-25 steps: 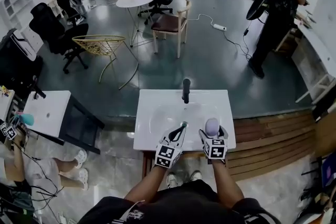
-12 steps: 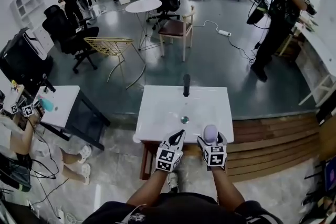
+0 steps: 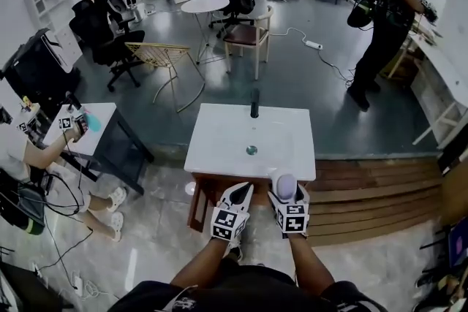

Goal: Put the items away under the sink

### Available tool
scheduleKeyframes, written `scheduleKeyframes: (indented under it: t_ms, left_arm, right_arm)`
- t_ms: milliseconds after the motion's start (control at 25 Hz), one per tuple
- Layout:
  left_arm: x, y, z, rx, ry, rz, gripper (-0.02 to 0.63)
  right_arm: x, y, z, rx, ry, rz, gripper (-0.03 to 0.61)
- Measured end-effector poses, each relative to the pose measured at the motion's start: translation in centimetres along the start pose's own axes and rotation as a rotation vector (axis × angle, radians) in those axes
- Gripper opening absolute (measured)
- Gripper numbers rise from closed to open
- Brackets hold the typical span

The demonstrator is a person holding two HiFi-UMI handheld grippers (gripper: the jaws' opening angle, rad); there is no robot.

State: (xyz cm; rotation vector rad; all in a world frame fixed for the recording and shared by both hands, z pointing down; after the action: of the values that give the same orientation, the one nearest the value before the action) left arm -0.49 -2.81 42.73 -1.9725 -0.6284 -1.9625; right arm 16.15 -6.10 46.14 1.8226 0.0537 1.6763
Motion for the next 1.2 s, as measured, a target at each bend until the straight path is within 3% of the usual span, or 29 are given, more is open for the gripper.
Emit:
scheduleKeyframes:
  t_ms: [400, 680, 840, 1200]
  left_arm:
    - [1.9, -5.5, 0.5, -0.088, -0.028, -0.025, 0.006]
    - [2.8, -7.8, -2.0, -0.057, -0.034, -0.035, 0.006]
    - [3.1, -7.9, -4.1, -0.025, 0.02, -0.021, 0.006]
    - [10.4, -7.1, -7.1, -0.01, 0.0, -0.113, 0.006]
  right_arm:
    - [2.7, -3.6, -3.8, -0.037, -0.035, 0.014, 0.454]
    - [3.2, -3.0, -7.6, -0.045, -0.008, 0.016, 0.454]
    - [3.1, -1.8, -9.9, -0.031, -0.001, 0.018, 0.454]
    - [8.5, 3.7, -11.4, 0.023, 0.076, -0.061, 0.454]
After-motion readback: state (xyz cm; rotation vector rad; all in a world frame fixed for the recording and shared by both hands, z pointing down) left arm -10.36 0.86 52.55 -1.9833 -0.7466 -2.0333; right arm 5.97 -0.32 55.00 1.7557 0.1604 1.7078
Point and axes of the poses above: the fingertips, and each gripper's own axes: y forward along the fingers, z to its right, x out of its underside, the point moved 6 cm from there along -y, backward along the fingers
